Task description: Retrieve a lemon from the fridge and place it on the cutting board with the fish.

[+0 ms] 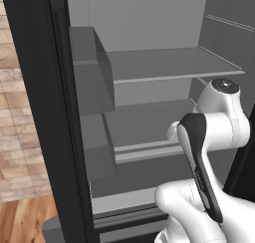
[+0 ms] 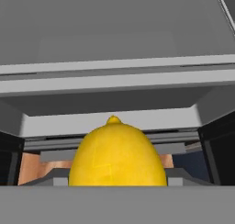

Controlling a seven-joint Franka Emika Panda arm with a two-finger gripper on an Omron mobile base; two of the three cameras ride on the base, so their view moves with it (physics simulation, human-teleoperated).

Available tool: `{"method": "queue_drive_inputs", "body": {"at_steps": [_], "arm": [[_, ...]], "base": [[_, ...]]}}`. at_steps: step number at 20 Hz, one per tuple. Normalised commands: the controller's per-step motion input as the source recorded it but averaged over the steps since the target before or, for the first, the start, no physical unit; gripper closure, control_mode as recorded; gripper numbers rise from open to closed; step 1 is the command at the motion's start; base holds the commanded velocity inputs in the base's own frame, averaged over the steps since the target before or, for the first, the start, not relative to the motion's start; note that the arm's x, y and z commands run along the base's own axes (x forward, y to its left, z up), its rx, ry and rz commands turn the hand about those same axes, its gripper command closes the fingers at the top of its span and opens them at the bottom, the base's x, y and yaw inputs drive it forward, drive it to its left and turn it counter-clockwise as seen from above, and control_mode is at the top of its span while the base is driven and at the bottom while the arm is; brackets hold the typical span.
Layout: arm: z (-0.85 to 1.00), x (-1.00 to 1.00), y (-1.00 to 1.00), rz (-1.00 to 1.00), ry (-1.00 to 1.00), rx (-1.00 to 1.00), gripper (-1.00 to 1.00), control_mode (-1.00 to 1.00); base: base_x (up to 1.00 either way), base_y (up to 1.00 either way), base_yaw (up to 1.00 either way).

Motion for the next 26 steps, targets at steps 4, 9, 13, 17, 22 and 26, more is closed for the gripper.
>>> {"method": "queue_drive_inputs", "body": {"at_steps": [4,9,13,17,22,26], "arm": [[0.00,-0.07,0.02,-0.07,0.01,0.00,1.00,-1.00],[-0.12,0.00,0.00,-0.03,0.00,0.00,1.00,-1.00],[-0.08,0.00,0.00,0.00,0.00,0.00,1.00,-1.00],[0.00,0.00,0.00,0.00,0.00,0.00,1.00,-1.00],[0.00,-0.10,0.00,0.00,0.00,0.00,1.00,-1.00],[0.00,0.00,0.00,0.00,0.00,0.00,1.00,1.00]], "base": [[0.00,0.00,0.00],[0.00,0.00,0.00],[0.00,0.00,0.00],[0.00,0.00,0.00],[0.00,0.00,0.00],[-0.71,0.00,-0.01]]}}
